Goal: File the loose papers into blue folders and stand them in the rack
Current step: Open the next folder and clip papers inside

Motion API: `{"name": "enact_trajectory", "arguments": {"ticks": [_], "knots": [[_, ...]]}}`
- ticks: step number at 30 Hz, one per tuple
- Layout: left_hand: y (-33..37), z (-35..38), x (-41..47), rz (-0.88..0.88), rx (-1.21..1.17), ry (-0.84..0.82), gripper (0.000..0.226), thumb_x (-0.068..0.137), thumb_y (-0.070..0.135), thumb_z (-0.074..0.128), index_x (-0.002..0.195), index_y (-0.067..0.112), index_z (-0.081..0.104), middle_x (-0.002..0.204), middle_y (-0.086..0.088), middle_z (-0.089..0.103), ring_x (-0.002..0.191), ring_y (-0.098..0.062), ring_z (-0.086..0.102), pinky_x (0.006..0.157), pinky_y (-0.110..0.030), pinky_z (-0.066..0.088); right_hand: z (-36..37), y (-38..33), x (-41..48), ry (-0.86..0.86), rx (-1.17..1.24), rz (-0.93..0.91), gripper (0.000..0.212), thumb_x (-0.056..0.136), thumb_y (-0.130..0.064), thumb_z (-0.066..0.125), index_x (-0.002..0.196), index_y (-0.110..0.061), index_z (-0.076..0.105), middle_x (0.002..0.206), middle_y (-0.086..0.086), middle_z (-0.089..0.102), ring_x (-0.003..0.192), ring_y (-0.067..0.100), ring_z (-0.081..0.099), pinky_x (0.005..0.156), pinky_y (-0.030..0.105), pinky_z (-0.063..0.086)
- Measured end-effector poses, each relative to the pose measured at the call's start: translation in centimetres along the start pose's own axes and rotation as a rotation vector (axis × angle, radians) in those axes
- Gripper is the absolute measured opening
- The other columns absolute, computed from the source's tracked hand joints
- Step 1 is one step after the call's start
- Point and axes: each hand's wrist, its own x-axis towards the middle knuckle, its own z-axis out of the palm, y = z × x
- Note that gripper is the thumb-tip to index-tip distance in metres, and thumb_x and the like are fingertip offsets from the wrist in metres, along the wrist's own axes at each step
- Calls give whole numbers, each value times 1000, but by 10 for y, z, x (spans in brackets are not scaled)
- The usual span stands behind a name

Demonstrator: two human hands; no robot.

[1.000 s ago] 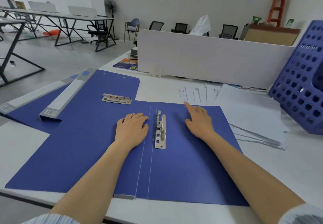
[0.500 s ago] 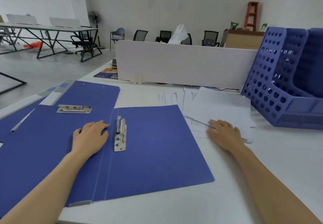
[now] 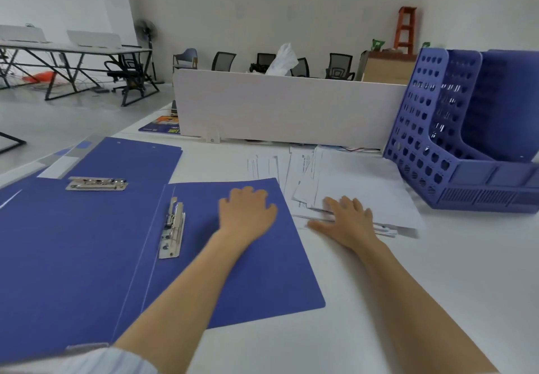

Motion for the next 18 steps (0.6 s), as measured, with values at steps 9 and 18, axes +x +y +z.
{"name": "enact_trajectory", "arguments": {"ticks": [9, 18], "knots": [[-1, 44, 2, 155, -288, -75, 33, 95, 24, 41, 122, 15, 57, 132, 1, 52, 124, -19, 43, 102, -33, 34, -14, 3, 18, -74, 7, 175, 75, 74, -73, 48, 130, -26, 37, 135, 12, 36, 126, 33, 31, 102, 47, 27], [-2, 40, 2, 141, -368, -28, 30, 94, 20, 43, 114, 12, 64, 120, 0, 63, 112, -18, 54, 96, -32, 43, -16, 15, 31, 76, 163, 271, 60, 87, -57, 43, 131, -17, 46, 132, 13, 41, 124, 34, 34, 100, 43, 31]]}}
